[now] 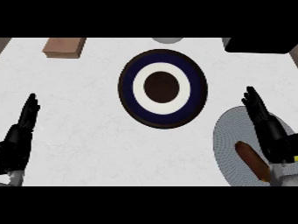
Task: Pick the sweet potato from the placemat and place it in the plate
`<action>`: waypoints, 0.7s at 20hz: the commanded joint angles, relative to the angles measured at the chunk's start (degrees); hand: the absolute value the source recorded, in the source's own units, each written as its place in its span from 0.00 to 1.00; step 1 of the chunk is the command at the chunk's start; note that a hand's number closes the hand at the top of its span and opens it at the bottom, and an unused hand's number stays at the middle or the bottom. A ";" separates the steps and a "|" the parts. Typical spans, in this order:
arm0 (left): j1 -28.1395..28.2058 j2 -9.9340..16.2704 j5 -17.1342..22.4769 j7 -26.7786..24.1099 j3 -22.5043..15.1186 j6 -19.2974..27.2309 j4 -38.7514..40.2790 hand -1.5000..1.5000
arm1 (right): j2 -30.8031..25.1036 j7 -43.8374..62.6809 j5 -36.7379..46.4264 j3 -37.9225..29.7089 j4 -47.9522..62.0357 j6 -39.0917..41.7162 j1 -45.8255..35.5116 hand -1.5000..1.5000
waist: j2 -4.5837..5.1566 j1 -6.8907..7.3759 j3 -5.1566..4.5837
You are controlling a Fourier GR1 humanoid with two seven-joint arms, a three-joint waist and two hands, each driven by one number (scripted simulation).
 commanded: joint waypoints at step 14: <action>-16.14 -3.22 1.26 9.57 -1.21 -8.27 4.85 0.50 | -5.95 -6.83 47.84 27.56 -0.99 -13.55 5.05 0.00 | 0.83 -3.11 0.82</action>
